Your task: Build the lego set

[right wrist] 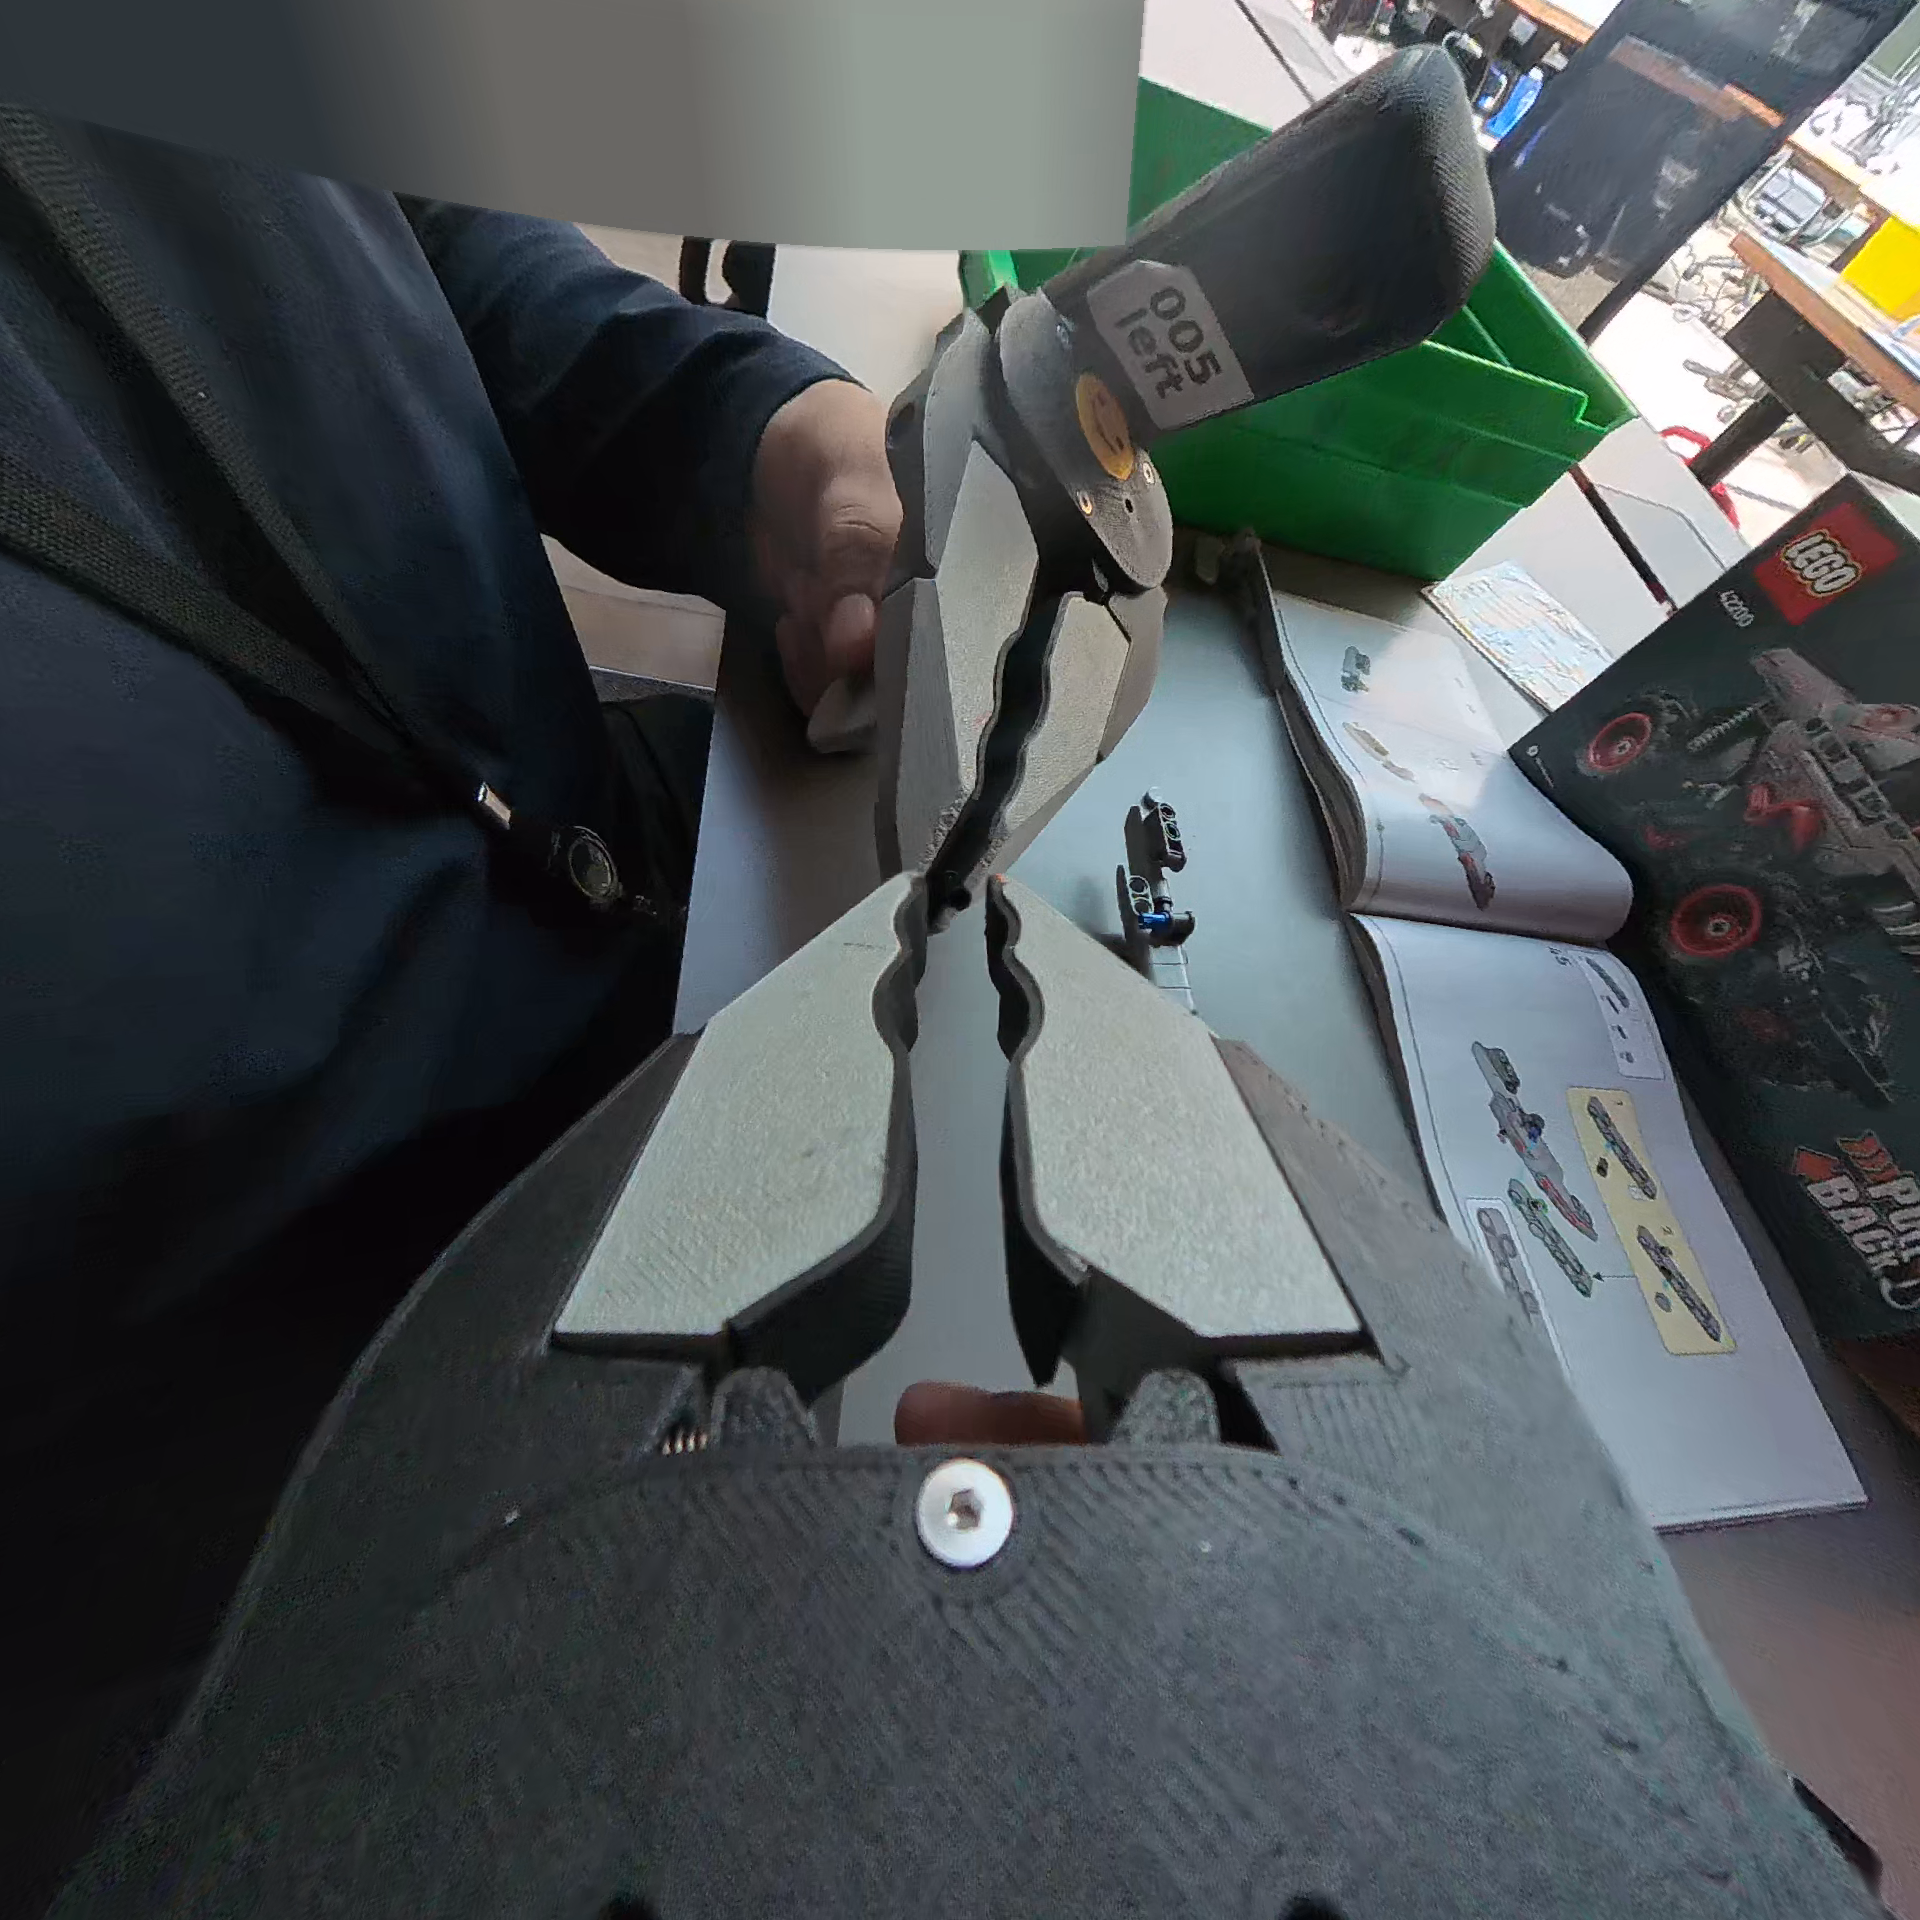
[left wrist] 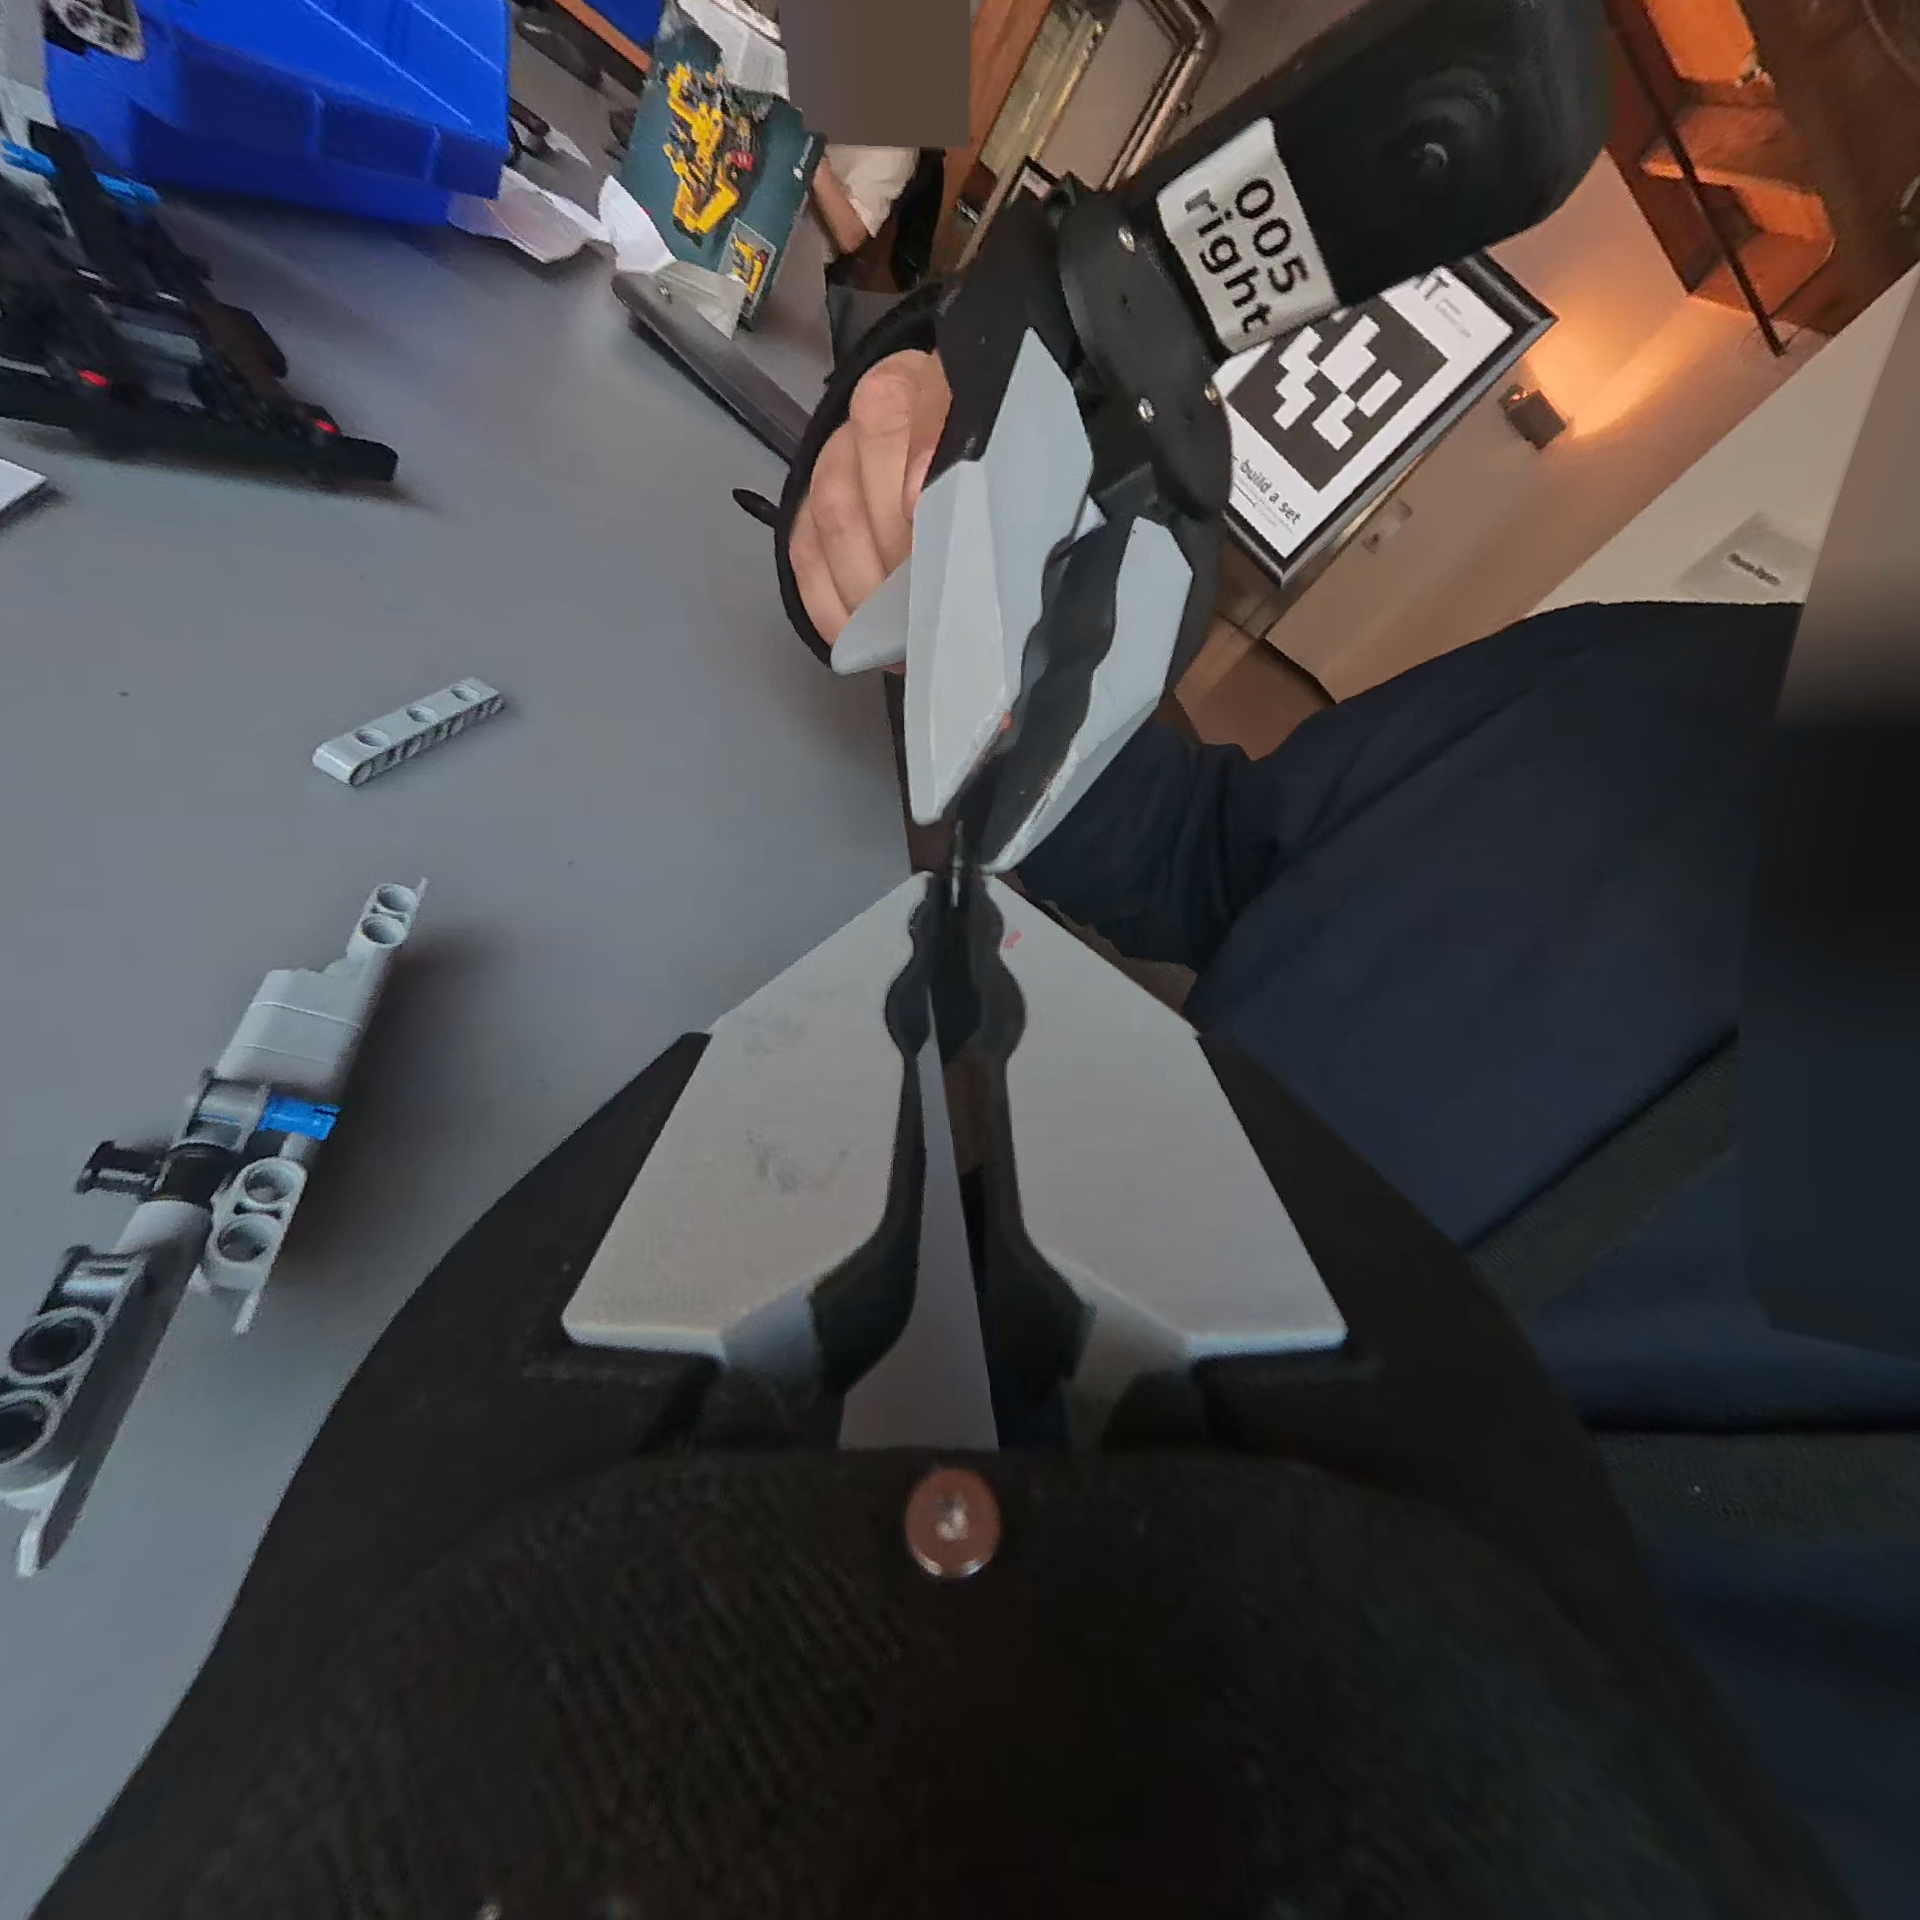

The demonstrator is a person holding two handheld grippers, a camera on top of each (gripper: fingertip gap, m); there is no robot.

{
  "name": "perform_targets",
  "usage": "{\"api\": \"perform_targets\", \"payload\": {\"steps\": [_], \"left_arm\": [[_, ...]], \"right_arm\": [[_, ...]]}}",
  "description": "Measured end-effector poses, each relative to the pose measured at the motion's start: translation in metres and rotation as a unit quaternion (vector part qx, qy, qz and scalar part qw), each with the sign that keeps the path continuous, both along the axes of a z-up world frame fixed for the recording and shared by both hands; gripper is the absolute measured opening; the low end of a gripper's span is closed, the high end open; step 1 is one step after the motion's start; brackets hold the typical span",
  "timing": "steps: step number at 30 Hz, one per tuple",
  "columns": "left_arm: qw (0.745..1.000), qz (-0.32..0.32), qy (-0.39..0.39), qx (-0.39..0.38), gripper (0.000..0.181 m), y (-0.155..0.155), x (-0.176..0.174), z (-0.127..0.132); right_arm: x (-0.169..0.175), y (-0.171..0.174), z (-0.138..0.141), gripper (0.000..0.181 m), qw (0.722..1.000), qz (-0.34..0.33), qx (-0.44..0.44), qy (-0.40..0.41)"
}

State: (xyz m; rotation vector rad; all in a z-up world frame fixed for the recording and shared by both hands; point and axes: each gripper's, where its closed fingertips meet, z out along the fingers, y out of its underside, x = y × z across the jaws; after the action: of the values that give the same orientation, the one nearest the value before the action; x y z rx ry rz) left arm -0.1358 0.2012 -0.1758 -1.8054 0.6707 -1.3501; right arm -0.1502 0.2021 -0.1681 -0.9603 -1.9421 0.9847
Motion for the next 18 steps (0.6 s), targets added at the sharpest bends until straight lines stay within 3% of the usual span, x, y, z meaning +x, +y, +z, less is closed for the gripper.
{"api": "perform_targets", "payload": {"steps": [8,18], "left_arm": [[1.0,-0.027,0.01,0.0,0.001,-0.0067,0.0059,-0.0036],[1.0,-0.012,0.015,-0.001,0.0,-0.0024,0.0046,-0.0054]], "right_arm": [[0.0051,-0.0072,-0.0039,0.002,1.0,0.008,-0.02,-0.004],[0.0073,-0.0024,-0.0056,0.002,0.999,-0.008,-0.036,-0.006]]}}
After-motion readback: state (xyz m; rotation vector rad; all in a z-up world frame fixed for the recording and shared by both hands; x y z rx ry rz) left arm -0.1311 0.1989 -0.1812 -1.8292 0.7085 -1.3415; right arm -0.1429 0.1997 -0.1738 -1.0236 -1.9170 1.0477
